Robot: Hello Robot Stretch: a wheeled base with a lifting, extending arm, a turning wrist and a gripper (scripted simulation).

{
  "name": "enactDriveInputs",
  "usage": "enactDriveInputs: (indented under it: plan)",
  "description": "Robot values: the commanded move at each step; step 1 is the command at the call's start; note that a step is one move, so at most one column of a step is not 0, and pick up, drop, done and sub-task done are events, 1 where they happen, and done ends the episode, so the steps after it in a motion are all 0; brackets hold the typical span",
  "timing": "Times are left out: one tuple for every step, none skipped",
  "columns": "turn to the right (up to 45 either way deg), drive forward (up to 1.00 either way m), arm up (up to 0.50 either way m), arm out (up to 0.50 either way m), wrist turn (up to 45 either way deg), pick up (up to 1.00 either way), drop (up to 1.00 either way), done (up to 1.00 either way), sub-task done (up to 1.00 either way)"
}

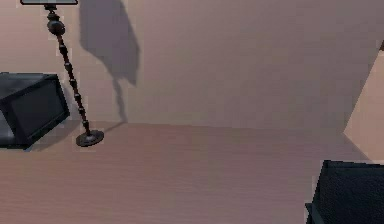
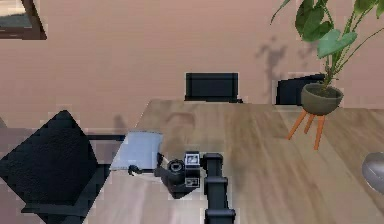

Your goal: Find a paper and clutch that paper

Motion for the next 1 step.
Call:
enactDriveInputs:
  plan:
    - [0.0, 0.00, 0.00, 0.00, 0.0, 0.00, 0.00, 1.00, 0.00]
